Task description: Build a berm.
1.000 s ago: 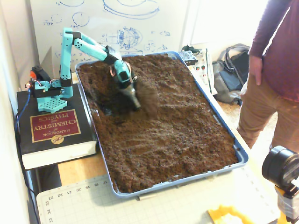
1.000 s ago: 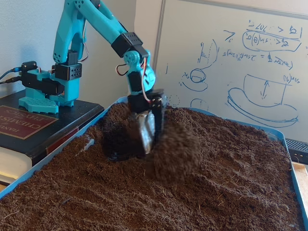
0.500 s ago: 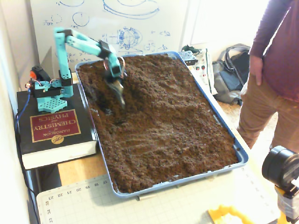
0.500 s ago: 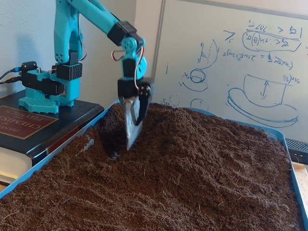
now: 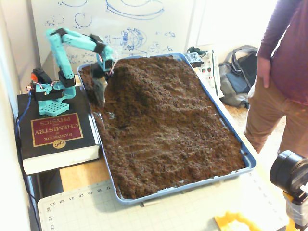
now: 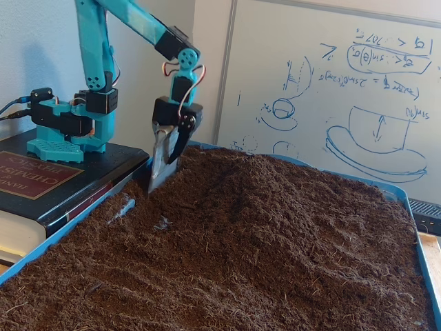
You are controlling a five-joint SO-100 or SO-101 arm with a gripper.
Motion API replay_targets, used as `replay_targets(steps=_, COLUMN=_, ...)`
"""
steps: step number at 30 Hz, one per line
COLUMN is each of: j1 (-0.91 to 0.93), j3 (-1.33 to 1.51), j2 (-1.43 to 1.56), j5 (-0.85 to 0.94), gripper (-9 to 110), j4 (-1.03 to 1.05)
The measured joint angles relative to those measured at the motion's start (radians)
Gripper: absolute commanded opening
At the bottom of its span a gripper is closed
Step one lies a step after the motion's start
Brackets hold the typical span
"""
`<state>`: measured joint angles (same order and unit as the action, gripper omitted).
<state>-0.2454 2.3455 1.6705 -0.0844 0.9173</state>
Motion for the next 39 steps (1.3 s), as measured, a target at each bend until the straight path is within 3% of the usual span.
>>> replay_targets(steps=10, j1=0.026, j3=-0.044, j2=-0.186, j5=-0.002, gripper=0, j4=-0.440)
replay_targets(steps=29, j1=0.031, j3=-0.304, j2=-0.239, j5=-0.015, gripper=0, j4=-0.459)
replay_targets(steps=39, j1=0.035, j3=-0.307, j2=0.094, j5=-0.015, gripper=0, j4=-0.479)
